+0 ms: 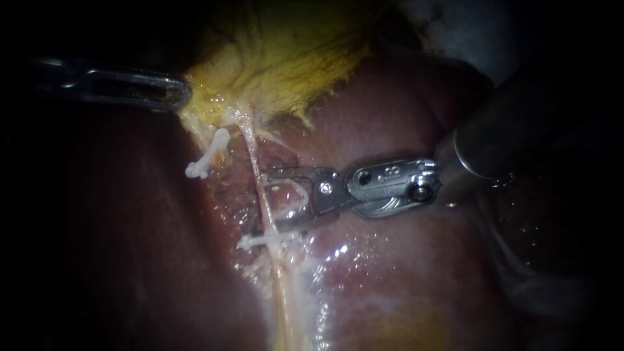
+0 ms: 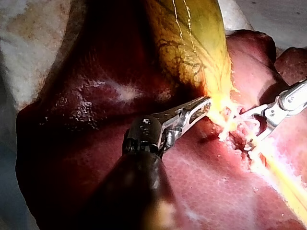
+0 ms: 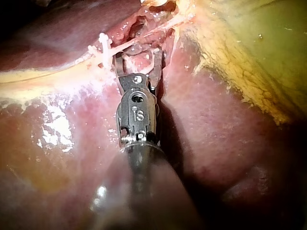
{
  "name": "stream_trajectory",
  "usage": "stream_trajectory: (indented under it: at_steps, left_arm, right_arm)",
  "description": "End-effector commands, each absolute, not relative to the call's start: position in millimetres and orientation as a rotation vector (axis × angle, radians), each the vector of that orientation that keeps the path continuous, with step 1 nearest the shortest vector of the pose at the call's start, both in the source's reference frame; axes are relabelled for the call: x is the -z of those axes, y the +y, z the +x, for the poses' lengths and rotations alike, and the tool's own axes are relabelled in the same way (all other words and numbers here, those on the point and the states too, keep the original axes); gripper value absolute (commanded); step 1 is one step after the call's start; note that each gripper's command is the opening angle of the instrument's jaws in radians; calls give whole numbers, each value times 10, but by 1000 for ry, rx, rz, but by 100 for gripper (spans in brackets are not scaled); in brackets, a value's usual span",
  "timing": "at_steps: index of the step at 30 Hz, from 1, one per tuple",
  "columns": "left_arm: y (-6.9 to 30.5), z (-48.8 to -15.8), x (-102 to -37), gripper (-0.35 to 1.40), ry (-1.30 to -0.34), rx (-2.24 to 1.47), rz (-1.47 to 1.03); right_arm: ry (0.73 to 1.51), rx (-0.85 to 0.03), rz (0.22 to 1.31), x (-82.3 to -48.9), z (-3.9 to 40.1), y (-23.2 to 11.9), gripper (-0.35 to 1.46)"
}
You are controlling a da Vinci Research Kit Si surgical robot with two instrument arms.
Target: Clipping second clip right tube
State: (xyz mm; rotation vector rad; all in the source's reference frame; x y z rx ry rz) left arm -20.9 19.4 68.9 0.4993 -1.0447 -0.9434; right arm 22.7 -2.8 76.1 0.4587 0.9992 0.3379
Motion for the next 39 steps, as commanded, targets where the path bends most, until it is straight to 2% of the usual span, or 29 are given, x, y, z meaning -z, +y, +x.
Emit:
stream_trajectory:
  at_steps: [1, 12, 24, 27, 30, 39]
  left_arm:
    - [194, -209, -689, -35, -1045, 943, 500]
    - [194, -207, -690, -35, -1045, 942, 500]
    - [194, -206, -690, -35, -1045, 942, 501]
    - [194, -206, -690, -35, -1045, 942, 501]
    - [194, -206, -690, -35, -1045, 942, 501]
    - [194, -206, -690, -35, -1045, 942, 501]
  right_arm:
    - [1000, -338, 459, -761, 227, -28, 54]
    - [1002, -338, 477, -746, 216, -17, 55]
    - [1017, -286, 635, -722, 173, 25, 54]
    - [1024, -306, 695, -714, 173, 31, 54]
    - [1048, -366, 761, -712, 175, 31, 54]
    - [1056, -494, 904, -718, 188, 25, 54]
